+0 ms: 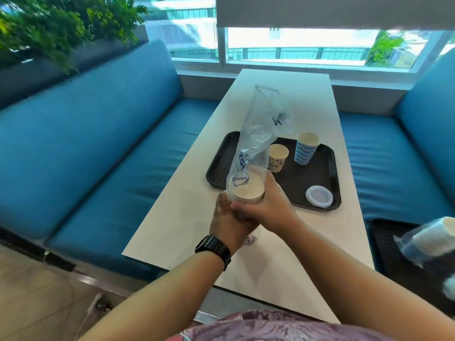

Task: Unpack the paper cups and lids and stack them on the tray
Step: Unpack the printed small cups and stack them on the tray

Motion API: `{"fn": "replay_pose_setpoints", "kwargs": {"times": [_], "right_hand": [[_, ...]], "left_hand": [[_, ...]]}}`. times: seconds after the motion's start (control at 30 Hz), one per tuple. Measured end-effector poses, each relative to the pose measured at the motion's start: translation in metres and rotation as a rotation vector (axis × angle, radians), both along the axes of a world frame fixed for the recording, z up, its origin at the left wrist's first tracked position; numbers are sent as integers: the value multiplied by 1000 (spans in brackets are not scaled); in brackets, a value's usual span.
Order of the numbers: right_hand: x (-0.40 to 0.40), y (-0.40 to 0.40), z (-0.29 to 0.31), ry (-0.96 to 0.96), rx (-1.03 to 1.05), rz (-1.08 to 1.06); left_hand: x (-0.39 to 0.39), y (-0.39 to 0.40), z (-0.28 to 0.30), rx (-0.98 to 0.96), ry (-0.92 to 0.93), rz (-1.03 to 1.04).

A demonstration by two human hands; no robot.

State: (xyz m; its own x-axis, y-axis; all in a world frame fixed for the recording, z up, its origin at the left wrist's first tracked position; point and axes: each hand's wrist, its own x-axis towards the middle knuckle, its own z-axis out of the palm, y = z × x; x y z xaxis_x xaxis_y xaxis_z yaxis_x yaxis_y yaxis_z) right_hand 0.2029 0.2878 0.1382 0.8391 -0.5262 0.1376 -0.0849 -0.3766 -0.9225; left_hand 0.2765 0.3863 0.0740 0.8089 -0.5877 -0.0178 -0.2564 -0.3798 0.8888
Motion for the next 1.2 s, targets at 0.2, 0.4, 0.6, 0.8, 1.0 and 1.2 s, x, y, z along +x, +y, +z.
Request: {"fn": "replay_pose_setpoints", "kwargs": {"times": [0.2,0.4,0.6,0.8,1.0,1.2], "right_hand": [[6,1,-24,25,157,-45],[8,-2,-44,76,183,-63],[6,-2,-51,92,237,-20],[-5,-13,-42,160,198,27],[-23,-9,-37,-62,276,-160],[-26,3,-42,5,57,-383]], "left_hand": [[-1,3,-19,45,120,1],[15,13,-54,220,145,-141],[46,32,-11,348,173,-430],[67,37,39,-116,200,-356],[66,38,38,-113,100,-288],[65,34,31,-92,-43,-214]]}}
